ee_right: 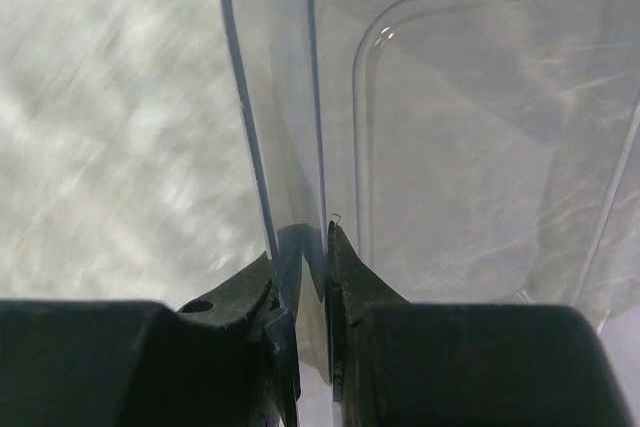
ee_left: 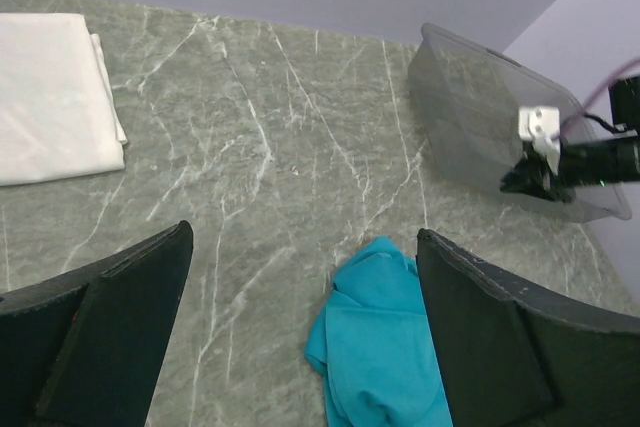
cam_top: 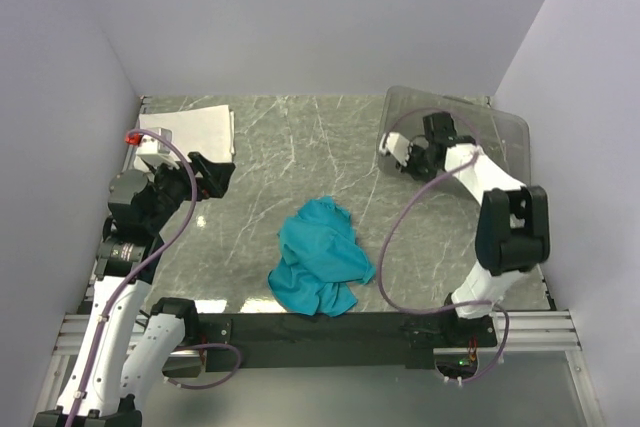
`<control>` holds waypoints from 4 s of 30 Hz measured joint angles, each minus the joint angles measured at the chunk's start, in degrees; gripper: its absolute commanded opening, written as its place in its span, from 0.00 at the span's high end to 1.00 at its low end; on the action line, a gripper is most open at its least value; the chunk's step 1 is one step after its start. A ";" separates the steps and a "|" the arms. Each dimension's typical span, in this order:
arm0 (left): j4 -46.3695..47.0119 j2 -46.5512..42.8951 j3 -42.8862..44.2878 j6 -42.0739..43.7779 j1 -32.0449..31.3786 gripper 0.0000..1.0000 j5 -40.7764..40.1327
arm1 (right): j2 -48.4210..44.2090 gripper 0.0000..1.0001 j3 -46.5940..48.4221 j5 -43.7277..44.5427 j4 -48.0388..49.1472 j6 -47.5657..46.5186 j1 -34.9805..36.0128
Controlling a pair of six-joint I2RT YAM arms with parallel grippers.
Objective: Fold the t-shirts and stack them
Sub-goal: Flatten the tshirt out
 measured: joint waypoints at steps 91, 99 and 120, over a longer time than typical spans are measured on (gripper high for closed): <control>-3.30 18.32 -9.38 -11.74 -20.15 0.01 5.62 | -6.69 0.93 -9.05 -19.85 -8.92 37.13 27.02; -0.26 29.66 -10.25 -12.41 -27.65 0.04 -1.01 | -7.89 1.00 -4.87 -21.11 -12.96 35.54 26.62; 2.95 18.08 -3.06 -7.13 -28.92 0.19 -11.93 | -5.60 1.00 43.82 -16.50 -17.62 36.33 22.21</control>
